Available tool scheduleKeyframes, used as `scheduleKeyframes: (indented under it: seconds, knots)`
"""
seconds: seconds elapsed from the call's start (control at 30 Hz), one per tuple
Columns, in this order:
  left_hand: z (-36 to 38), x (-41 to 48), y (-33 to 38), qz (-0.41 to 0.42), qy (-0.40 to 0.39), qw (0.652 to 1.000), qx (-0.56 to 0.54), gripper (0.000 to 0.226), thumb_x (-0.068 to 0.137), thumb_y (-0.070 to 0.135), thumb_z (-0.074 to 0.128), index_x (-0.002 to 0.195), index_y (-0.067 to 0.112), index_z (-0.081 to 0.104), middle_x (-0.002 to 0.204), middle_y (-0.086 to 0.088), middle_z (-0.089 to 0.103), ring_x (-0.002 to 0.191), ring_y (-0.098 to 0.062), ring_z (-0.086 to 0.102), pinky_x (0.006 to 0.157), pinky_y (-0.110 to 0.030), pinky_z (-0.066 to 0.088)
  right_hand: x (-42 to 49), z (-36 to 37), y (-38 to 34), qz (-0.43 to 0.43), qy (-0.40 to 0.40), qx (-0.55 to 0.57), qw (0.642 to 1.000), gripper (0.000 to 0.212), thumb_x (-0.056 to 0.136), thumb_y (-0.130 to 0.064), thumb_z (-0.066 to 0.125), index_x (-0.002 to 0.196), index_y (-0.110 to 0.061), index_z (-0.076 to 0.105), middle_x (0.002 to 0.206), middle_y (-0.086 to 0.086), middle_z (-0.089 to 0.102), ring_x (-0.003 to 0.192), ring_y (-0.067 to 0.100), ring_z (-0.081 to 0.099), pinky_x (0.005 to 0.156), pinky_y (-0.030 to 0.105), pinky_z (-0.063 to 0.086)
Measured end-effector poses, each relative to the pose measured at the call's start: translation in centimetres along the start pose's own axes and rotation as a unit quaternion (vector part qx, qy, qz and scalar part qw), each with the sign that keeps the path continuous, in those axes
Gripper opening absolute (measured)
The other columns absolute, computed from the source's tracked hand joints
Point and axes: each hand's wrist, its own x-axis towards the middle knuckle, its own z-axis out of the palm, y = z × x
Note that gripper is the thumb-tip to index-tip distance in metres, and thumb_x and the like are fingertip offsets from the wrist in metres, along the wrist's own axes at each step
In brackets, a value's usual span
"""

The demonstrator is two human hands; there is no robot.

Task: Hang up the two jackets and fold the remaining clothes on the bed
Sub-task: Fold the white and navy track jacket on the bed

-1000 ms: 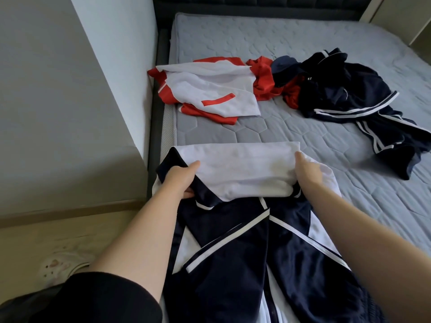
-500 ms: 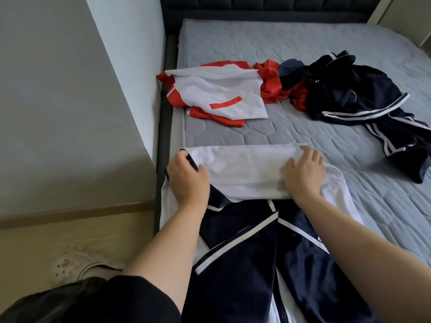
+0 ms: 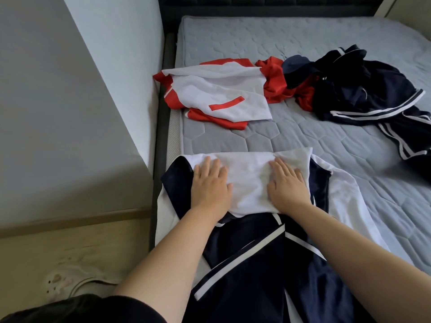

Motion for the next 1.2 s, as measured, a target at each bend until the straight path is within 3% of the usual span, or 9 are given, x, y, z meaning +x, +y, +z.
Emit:
scheduleKeyframes:
  seconds: [0.13,0.2,0.3,0.4,0.53,0.67,0.73,0.97,1.2]
  knots:
    - [-1.8,3.1,-1.7,0.018,-0.045,0.999,0.024,0.072,0.092,0.051,0.045,0.149,0.018,0.017,0.159,-0.001,0.005,0.145,-0.024,-0.011,0.115,-0.046,-0.008,3.2,-2.4,-1.0,-0.047,-0.069,-0.09,0.992,0.087,0.08,-0.012,0.05,0.15,-0.019,-0.001,0.159,0.004,-0.008,0.145,0.02,-0.013,0.114,0.045,-0.011]
    - [-2.8,4.7,-2.5,0.01,-0.084,0.996,0.026,0.088,0.085,0.057,0.054,0.15,0.017,0.01,0.157,-0.004,0.016,0.146,-0.025,-0.001,0.115,-0.048,-0.006,4.9,-3.4,-1.5,-0.078,-0.105,-0.134,0.982,0.094,0.078,-0.016,0.06,0.15,-0.021,0.0,0.159,0.004,0.003,0.146,0.022,-0.008,0.113,0.049,-0.011]
    - [-4.4,6.3,-3.6,0.014,-0.132,0.99,0.038,0.078,0.079,0.047,0.067,0.141,0.015,0.031,0.137,-0.009,0.047,0.13,-0.028,0.037,0.108,-0.043,0.023,6.6,-4.9,-1.9,-0.053,-0.174,-0.161,0.97,0.074,0.08,-0.035,0.066,0.141,-0.019,0.027,0.14,0.004,0.041,0.135,0.026,0.03,0.112,0.055,0.006]
    - [-5.8,6.7,-4.3,0.012,-0.169,0.985,0.037,0.037,0.079,0.031,0.07,0.106,0.015,0.052,0.109,-0.005,0.06,0.096,-0.026,0.055,0.074,-0.032,0.04,7.3,-6.5,-2.4,-0.03,-0.203,-0.225,0.952,0.032,0.082,-0.021,0.062,0.112,-0.016,0.05,0.117,0.004,0.058,0.113,0.025,0.05,0.102,0.043,0.025]
    - [-8.1,6.3,-3.9,-0.038,-0.083,0.994,0.055,0.023,0.084,0.017,0.063,0.107,0.013,0.06,0.106,-0.008,0.062,0.098,-0.03,0.06,0.069,-0.031,0.039,6.8,-8.6,-3.5,-0.042,-0.088,-0.263,0.96,0.011,0.084,-0.01,0.052,0.078,-0.017,0.047,0.1,0.003,0.063,0.095,0.025,0.057,0.1,0.034,0.029]
    - [-11.1,5.7,-3.7,-0.061,0.087,0.994,0.016,0.023,0.086,0.002,0.05,0.109,0.006,0.053,0.105,-0.015,0.06,0.098,-0.036,0.058,0.068,-0.036,0.035,6.8,-11.3,-4.0,-0.093,0.138,-0.236,0.957,0.01,0.079,-0.003,0.054,0.088,-0.007,0.056,0.093,0.012,0.062,0.09,0.032,0.056,0.078,0.035,0.026]
    - [-12.2,4.6,-3.2,-0.047,0.133,0.99,0.011,0.025,0.084,-0.001,0.051,0.108,0.006,0.053,0.103,-0.014,0.06,0.095,-0.035,0.057,0.065,-0.036,0.033,6.1,-12.4,-3.8,-0.092,0.186,-0.197,0.958,0.011,0.077,0.0,0.052,0.087,-0.002,0.055,0.091,0.017,0.06,0.088,0.035,0.054,0.074,0.036,0.023]
    - [-10.9,-3.3,-1.0,-0.016,0.132,0.991,0.0,0.019,0.08,-0.004,0.049,0.086,0.013,0.044,0.087,-0.01,0.058,0.07,-0.023,0.04,0.054,-0.031,0.022,-1.2,-11.9,-1.7,-0.133,0.232,-0.096,0.959,0.006,0.066,0.005,0.055,0.072,0.004,0.055,0.071,0.022,0.056,0.07,0.038,0.055,0.069,0.044,0.037]
    - [-9.0,-12.0,0.7,0.063,0.07,0.995,0.015,0.021,0.08,-0.002,0.047,0.093,0.013,0.048,0.091,-0.004,0.057,0.091,-0.025,0.052,0.06,-0.031,0.027,-11.1,-11.0,1.2,-0.193,0.246,-0.091,0.946,0.036,0.039,0.015,0.074,0.066,0.0,0.055,0.062,0.014,0.053,0.054,0.031,0.053,0.059,0.039,0.045]
